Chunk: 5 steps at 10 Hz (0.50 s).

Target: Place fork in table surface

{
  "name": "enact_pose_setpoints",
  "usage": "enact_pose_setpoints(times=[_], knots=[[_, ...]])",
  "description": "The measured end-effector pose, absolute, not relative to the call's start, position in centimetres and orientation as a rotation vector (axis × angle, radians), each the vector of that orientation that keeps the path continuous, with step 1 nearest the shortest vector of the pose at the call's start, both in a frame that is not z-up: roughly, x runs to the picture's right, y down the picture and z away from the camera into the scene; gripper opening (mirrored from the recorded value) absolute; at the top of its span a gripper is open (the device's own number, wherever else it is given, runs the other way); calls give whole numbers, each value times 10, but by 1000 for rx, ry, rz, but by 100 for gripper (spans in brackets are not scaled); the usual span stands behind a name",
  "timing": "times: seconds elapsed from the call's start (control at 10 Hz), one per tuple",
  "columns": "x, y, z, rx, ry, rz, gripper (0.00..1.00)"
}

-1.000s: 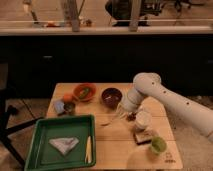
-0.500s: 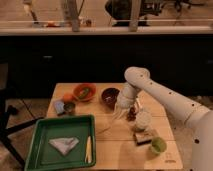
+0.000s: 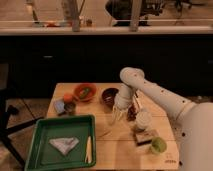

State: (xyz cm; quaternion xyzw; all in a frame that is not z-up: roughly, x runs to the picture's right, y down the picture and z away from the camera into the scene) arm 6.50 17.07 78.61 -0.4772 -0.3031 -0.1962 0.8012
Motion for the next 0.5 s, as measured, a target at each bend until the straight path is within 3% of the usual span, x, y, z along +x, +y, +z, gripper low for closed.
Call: enact_pose_setpoints(times=[0.5], knots=[[57,185,789,-1057,-722,-476,0]])
